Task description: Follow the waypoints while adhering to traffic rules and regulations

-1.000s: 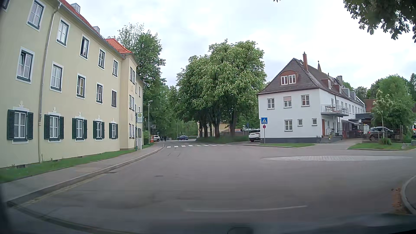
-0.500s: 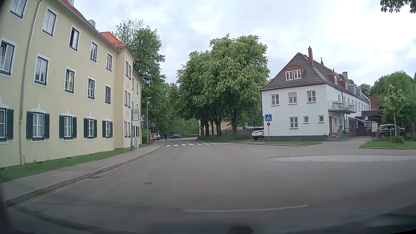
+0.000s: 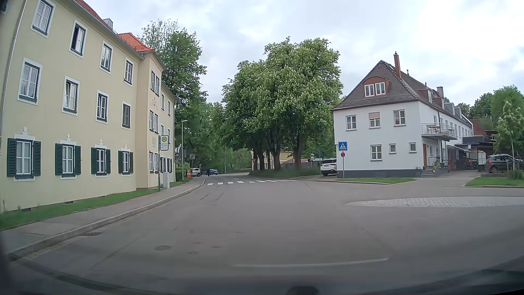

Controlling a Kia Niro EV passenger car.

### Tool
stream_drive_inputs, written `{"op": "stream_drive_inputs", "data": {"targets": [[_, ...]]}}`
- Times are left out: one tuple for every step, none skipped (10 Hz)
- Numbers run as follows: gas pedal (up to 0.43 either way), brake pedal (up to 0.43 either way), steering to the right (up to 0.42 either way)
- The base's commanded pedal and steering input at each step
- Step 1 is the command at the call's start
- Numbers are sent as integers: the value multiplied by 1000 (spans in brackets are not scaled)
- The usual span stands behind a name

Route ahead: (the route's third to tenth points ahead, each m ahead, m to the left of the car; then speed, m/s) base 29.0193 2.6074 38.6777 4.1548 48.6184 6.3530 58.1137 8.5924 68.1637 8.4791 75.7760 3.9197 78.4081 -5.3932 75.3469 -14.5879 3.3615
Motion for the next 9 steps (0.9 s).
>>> {"op": "stream_drive_inputs", "data": {"targets": [[47, 0, -18], [87, 0, -17], [87, 0, -17], [87, 0, -16], [110, 0, -13], [150, 0, -9], [157, 0, -3], [169, 0, 2], [177, 0, 3]]}}
